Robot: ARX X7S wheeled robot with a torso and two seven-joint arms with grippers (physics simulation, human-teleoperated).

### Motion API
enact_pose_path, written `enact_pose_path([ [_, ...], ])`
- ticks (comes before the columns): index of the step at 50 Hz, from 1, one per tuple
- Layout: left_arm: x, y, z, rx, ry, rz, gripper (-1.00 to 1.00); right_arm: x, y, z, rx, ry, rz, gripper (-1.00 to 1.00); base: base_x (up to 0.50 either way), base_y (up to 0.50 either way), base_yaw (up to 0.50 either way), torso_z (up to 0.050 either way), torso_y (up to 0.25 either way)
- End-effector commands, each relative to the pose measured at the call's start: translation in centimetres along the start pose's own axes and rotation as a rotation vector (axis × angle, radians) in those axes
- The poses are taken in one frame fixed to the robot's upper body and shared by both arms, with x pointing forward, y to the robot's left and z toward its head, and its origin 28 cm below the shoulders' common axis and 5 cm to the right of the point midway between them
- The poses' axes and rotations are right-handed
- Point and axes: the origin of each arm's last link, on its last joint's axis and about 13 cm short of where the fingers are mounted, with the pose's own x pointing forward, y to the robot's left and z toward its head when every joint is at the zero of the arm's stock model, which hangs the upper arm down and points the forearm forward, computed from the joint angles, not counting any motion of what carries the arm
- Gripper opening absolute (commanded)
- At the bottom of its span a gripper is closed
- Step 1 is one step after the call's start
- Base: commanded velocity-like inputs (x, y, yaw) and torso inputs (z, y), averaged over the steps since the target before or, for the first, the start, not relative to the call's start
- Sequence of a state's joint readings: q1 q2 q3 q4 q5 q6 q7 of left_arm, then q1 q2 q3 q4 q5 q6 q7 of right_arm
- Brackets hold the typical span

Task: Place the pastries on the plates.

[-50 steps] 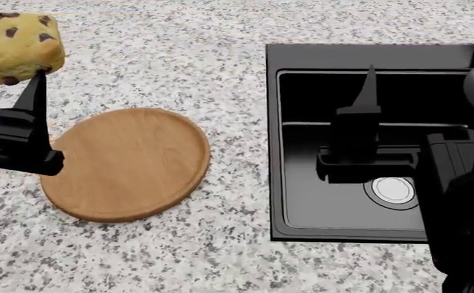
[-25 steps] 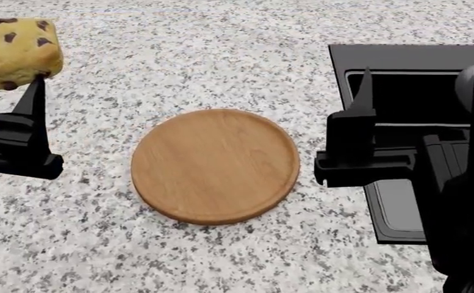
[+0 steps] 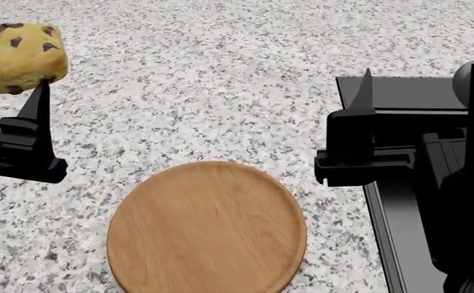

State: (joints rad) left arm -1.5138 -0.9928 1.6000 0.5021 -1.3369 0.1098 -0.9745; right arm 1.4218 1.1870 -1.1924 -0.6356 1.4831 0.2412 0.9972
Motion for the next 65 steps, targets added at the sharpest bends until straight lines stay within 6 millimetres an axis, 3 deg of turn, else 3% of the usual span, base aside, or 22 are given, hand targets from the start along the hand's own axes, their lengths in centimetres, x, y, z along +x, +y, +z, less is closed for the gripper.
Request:
enact_pose_path([
  [1, 0.9, -0.8, 0.7, -0.075, -0.034, -0.059, -1.0, -0.1, 0.3, 0.4, 0.013, -0.032, 0.038, 1.0, 0.0, 0.0, 0.0, 0.0, 0.0],
  [17, 3.5, -3.9, -3.2, -0.069, 0.107, -0.252, -1.0, -0.4, 0.5, -0.2, 0.025, -0.015, 0.04, 1.0, 0.0, 0.0, 0.0, 0.0, 0.0],
  [27, 1.2, -5.9, -6.8, -0.102, 0.243, -0.356, -1.0, -0.5, 0.6, -0.4, 0.03, -0.009, 0.03, 1.0, 0.0, 0.0, 0.0, 0.0, 0.0],
  [34, -1.1, -6.7, -8.2, -0.113, 0.311, -0.41, -1.0, -0.6, 0.8, -0.5, 0.035, -0.001, 0.028, 1.0, 0.0, 0.0, 0.0, 0.0, 0.001],
  [40, -2.0, -6.9, -8.4, -0.119, 0.333, -0.429, -1.0, -0.8, 0.9, -0.5, 0.04, 0.001, 0.029, 1.0, 0.0, 0.0, 0.0, 0.0, 0.0],
  [65, -2.0, -7.0, -9.2, -0.103, 0.371, -0.44, -1.0, -0.9, 0.9, -0.7, 0.052, 0.006, 0.02, 1.0, 0.0, 0.0, 0.0, 0.0, 0.0],
])
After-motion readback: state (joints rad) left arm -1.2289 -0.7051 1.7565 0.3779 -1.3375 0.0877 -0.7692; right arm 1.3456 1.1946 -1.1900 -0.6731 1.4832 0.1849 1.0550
